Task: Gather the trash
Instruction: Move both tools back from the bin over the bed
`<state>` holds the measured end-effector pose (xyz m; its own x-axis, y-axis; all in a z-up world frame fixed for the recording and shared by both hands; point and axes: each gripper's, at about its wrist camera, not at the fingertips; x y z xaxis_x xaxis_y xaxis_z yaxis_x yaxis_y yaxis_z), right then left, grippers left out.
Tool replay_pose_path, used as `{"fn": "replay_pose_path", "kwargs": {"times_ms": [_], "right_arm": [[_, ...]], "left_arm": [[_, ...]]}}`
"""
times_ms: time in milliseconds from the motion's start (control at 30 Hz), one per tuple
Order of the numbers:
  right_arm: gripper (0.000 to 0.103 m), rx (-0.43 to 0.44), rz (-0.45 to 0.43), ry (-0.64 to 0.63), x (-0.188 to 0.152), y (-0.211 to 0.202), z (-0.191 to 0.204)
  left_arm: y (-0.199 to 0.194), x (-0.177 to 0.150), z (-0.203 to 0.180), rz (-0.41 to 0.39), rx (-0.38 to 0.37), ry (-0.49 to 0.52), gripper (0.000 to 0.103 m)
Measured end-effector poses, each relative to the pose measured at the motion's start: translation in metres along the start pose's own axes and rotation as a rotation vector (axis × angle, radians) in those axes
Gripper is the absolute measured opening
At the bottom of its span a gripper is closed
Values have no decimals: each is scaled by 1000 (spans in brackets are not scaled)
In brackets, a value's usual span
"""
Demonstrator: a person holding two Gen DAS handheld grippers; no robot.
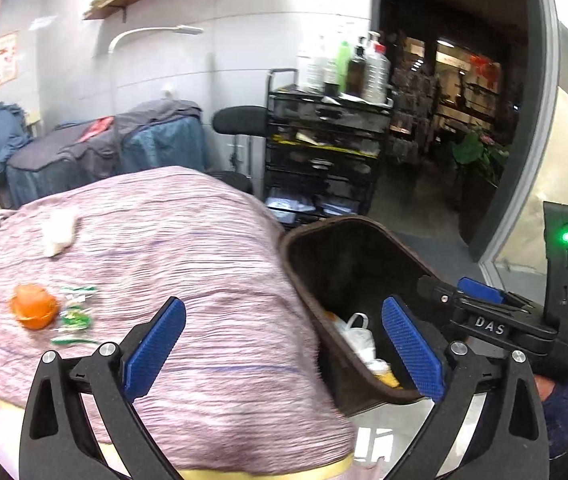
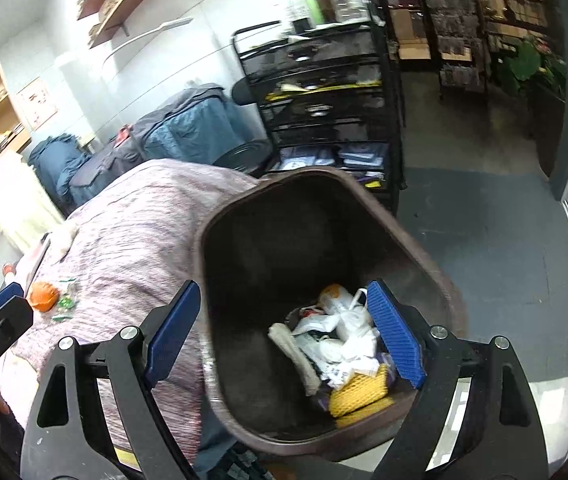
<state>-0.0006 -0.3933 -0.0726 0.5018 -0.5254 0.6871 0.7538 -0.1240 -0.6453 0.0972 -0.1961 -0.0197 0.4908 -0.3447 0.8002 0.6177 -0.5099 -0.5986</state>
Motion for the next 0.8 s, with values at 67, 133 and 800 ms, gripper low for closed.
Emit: {"fn": "replay_pose_path", "kwargs": {"times_ms": [67, 133, 800], "right_arm": [[85, 21, 6, -26, -1, 1, 14], [85, 42, 13, -50, -1, 4, 29], [86, 338, 165, -354, -19, 42, 210]], "left_arm": [[-5, -3, 13, 2, 14, -27, 97], [-10, -5, 25, 5, 30, -46, 97], [-72, -68, 197, 26, 303, -333, 97]]}}
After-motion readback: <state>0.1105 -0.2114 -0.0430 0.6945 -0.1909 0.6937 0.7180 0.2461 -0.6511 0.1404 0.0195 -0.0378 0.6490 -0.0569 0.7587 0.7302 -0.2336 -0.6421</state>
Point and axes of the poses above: each gripper's, at about its wrist camera, not at the fingertips, and y roughly the way its jaws point, z to its left, x to its top
